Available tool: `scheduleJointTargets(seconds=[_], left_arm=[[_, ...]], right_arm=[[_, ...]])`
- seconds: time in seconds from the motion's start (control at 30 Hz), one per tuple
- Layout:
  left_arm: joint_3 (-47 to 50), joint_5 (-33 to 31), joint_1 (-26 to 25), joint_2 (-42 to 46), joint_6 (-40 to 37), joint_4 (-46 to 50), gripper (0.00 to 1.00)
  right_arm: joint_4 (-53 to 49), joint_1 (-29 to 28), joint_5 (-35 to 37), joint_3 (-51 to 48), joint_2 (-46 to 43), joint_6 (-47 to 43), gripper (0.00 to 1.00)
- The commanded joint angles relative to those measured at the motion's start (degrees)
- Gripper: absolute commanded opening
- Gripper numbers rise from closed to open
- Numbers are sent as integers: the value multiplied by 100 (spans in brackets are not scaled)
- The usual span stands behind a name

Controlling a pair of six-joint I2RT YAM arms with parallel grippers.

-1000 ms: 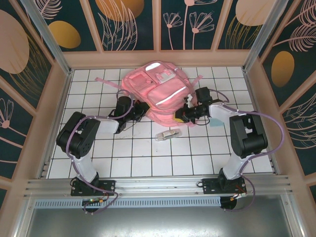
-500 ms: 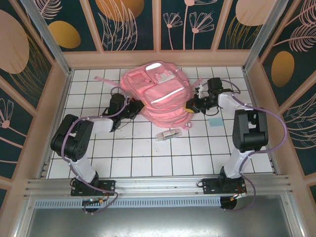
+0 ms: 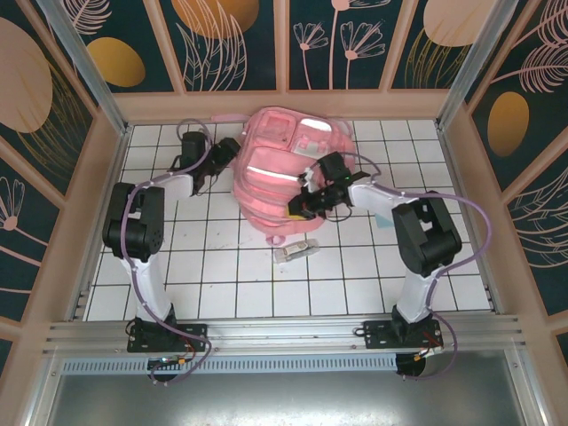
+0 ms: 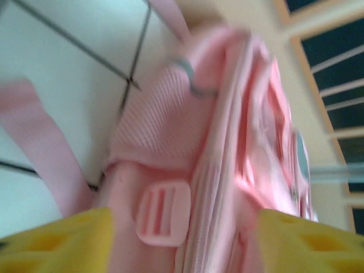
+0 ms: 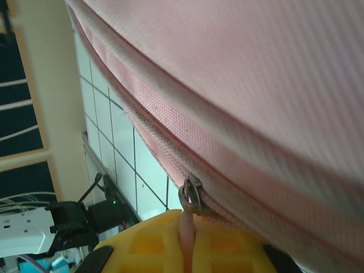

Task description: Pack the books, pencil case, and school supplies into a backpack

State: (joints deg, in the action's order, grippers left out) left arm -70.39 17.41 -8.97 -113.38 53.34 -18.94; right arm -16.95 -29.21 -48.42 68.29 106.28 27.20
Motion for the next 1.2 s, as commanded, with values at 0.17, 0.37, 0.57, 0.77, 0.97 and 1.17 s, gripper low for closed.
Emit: scheduleJointTargets(seconds=[0.17, 0.37, 0.57, 0.77, 0.97, 1.17], left_arm=[[1179, -702, 71, 1729, -226, 936, 79], [2837, -254, -52, 2599, 972, -189, 77], [2615, -128, -446, 2132, 1303, -619, 77], [1904, -189, -759, 1381, 1169, -601, 74], [1948, -117, -764, 762, 1425, -1199, 0], [1699, -537, -679, 1099, 856, -673, 0]], right_arm=[[1281, -375, -431, 1187, 1180, 1393, 0], [1894, -423, -559, 1315, 1290, 1909, 0], [1679, -752, -683, 1809, 1356, 1752, 0], [1615, -975, -692, 1643, 1132, 1629, 0], [1250, -1004, -540, 1027, 774, 1483, 0], [1880, -514, -540, -764, 228, 2079, 0]])
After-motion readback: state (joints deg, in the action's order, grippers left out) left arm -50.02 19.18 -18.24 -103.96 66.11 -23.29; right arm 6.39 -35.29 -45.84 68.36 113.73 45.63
